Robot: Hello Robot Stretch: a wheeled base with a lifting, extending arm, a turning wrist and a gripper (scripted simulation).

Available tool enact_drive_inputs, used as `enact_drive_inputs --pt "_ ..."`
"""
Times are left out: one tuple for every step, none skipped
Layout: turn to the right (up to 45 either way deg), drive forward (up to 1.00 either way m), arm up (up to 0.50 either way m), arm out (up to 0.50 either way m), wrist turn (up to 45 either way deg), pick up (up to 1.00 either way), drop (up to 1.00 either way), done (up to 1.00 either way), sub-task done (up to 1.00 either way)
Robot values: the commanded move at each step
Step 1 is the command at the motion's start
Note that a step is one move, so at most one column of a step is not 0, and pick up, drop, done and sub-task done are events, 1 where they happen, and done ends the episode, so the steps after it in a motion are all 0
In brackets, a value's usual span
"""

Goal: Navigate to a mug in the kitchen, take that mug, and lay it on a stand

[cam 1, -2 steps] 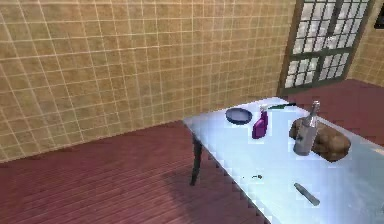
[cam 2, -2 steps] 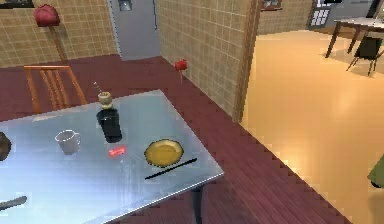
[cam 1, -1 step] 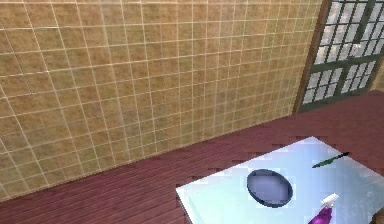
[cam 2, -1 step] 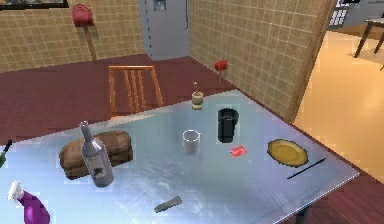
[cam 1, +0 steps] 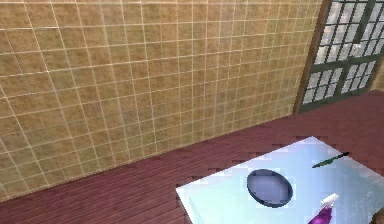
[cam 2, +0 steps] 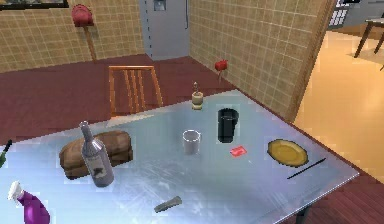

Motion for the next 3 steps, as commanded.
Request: enact_drive_inputs --pt "0.0 0.0 0.26 0.0 0.0 0.0 0.0 0.0 0.0" --pt "0.0 0.0 0.0 0.46 0.0 0.0 0.0 0.0 0.0" --pt "0.0 0.0 0.0 0.0 45.0 0.0 0.0 0.0 0.0"
